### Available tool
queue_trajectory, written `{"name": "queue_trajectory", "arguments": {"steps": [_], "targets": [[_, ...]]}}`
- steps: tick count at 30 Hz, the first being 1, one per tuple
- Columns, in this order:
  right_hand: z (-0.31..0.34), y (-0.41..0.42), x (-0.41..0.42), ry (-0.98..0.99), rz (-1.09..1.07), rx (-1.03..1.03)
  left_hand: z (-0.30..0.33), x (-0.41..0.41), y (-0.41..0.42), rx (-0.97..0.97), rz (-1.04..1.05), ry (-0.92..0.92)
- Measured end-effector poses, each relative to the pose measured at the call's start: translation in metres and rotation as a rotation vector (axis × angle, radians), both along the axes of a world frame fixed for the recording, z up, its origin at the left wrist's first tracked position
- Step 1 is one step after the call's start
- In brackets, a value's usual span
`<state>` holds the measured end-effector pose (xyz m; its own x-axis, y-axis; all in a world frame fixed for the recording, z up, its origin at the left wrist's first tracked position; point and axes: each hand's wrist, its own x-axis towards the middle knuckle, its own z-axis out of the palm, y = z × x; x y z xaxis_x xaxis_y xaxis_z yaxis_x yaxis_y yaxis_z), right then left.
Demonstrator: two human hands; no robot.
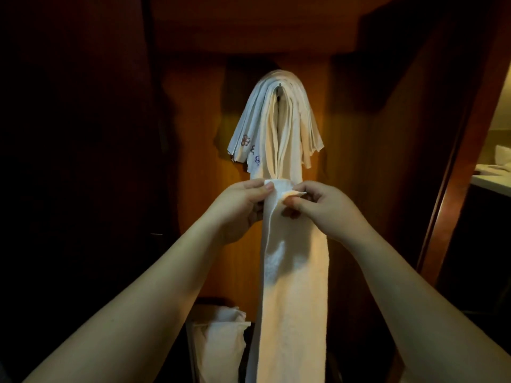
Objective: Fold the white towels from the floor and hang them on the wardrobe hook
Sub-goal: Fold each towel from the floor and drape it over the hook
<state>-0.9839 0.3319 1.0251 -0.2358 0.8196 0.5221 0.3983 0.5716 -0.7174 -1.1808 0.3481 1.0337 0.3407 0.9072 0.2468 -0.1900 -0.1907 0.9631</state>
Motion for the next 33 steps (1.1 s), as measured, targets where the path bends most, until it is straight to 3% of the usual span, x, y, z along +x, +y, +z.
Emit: {"name": "queue_trajectory", "arguments": {"steps": [15, 22, 27, 33], "targets": [[0.018, -0.003, -0.007, -0.008, -0.156, 0.140, 0.012, 0.007, -0.010, 0.162, -0.051, 0.041], [0.028, 0.001, -0.002, 0.000, -0.095, 0.083, 0.013, 0.006, -0.014, 0.315, -0.123, 0.208], [0.038, 0.003, 0.002, -0.126, -0.064, -0.033, 0.010, 0.014, -0.009, 0.363, 0.091, 0.278], [0.035, 0.024, 0.042, -0.422, -0.023, -0.376, 0.016, -0.001, -0.004, 0.188, 0.124, 0.124]]}}
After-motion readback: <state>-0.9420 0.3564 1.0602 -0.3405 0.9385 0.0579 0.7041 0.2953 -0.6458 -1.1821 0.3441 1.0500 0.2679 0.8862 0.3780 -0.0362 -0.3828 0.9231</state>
